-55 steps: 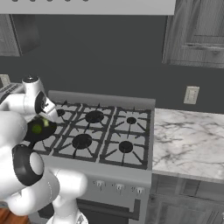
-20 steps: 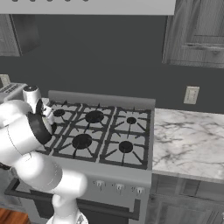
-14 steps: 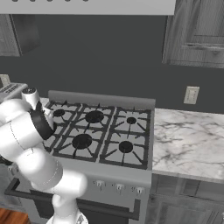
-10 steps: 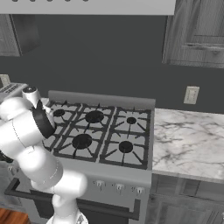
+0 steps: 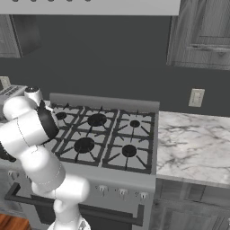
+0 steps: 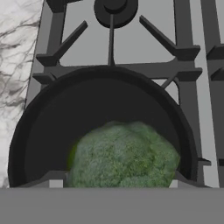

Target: Put the lime and broccoli in the pan. Then turn on the front left burner and set the heat to medium.

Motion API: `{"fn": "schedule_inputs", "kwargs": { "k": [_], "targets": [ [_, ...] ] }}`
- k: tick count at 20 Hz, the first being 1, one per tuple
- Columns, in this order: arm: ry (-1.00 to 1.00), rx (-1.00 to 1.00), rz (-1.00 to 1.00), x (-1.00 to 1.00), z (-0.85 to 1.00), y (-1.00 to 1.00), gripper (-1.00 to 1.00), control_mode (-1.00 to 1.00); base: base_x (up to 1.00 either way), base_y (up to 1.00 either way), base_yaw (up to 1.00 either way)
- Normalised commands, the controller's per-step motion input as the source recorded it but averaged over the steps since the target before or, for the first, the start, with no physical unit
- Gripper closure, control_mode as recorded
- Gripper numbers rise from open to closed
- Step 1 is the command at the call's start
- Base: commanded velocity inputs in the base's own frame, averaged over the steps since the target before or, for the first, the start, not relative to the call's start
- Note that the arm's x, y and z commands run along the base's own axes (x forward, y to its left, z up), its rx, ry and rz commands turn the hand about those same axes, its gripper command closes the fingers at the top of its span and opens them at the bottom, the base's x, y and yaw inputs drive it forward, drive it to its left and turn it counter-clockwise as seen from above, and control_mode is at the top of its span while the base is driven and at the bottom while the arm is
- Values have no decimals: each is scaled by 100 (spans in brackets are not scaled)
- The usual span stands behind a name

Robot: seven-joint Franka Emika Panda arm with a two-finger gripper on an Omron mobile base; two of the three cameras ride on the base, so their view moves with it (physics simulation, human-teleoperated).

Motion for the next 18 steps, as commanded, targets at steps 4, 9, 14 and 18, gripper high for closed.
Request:
{"fn": "schedule_inputs", "kwargs": {
  "k": [4,9,14,18],
  "targets": [
    [0,0,0,0,0,-4,100,-100,0,0,0],
    [0,0,-2,0,0,-16,100,-100,0,0,0],
    [0,0,0,0,0,-1,100,-100,0,0,0],
    [0,0,0,0,-6,0,100,-100,0,0,0]
  ]
}}
